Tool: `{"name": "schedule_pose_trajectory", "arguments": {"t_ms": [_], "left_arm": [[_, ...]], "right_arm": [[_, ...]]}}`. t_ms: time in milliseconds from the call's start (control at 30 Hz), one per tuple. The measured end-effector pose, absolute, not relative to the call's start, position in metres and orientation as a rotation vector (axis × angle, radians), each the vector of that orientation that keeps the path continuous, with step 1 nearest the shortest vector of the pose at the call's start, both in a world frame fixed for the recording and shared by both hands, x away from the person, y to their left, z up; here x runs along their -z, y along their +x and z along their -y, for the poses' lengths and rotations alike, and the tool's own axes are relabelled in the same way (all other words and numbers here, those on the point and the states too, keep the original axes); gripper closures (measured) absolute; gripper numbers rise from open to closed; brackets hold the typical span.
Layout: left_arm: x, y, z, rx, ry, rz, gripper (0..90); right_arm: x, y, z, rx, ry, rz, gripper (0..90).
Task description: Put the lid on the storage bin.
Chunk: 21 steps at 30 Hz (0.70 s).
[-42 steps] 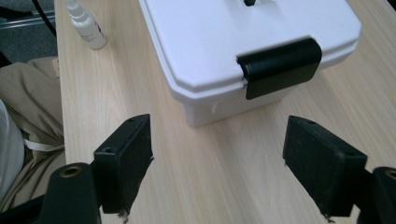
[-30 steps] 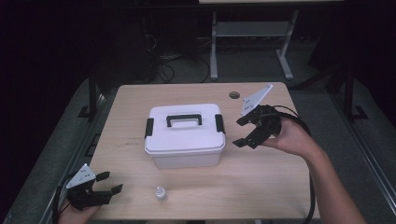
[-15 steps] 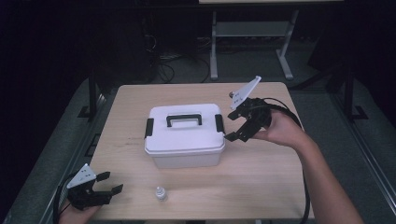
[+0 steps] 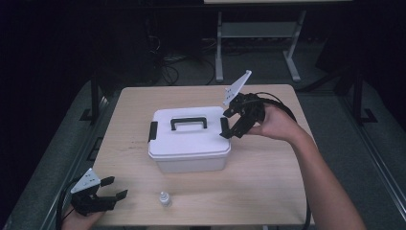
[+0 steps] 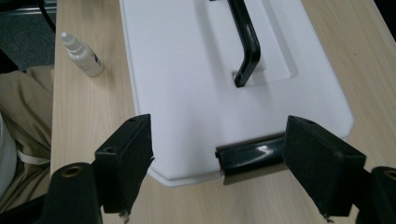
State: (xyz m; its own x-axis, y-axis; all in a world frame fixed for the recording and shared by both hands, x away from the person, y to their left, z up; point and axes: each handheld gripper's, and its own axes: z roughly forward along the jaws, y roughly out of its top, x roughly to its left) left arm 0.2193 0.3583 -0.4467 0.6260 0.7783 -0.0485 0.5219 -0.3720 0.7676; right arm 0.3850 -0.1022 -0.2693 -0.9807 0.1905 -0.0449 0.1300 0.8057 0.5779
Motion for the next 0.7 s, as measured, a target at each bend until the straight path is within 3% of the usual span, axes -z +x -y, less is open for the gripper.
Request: {"name": "schedule_pose_trajectory", "arguments": {"t_ms": [700], "left_arm": [[0.448,0.220,-0.358,-0.408,2.065,-1.013,24.0]], "right_arm": [[0.263,0.409,0.065,-0.889,0.196,-2.918,24.7]]}}
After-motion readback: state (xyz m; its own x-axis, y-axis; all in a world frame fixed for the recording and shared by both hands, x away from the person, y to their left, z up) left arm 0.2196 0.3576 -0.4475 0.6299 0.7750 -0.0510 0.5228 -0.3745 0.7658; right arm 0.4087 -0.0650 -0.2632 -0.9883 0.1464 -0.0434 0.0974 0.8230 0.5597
